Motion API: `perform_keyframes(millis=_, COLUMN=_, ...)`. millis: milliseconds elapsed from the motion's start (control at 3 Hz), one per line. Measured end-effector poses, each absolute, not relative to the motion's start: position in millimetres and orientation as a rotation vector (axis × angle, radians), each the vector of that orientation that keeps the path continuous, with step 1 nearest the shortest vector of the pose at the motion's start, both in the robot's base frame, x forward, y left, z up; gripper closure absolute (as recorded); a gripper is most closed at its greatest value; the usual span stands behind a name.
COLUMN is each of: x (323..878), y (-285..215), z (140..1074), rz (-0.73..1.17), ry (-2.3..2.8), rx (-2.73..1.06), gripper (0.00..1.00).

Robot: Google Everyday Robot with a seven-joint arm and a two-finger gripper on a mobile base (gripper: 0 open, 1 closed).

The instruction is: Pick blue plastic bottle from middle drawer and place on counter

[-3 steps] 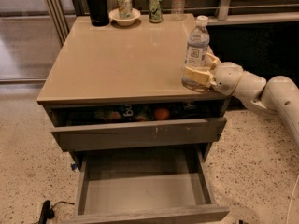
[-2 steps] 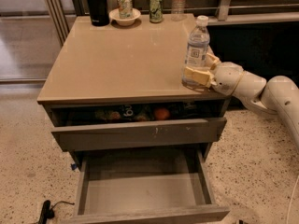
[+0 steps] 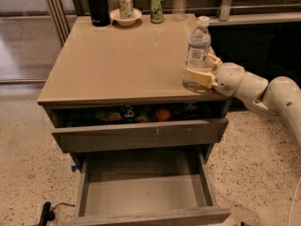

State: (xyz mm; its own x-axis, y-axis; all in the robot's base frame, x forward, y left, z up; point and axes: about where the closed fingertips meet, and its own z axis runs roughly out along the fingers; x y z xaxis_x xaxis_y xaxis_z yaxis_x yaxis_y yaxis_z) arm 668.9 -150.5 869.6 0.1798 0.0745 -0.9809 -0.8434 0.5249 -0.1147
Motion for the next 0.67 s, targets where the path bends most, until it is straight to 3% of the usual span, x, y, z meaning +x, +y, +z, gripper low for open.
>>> perform_keyframes(millis=333, x=668.9, y=-150.4, z=869.6, rz=0.754, ry=1.222, rx=-0.791, gripper=0.05)
perform_keyframes(millis=667, x=668.9, y=-150.1, z=869.7, rz=0.755, ry=1.222, rx=-0.792, gripper=0.00)
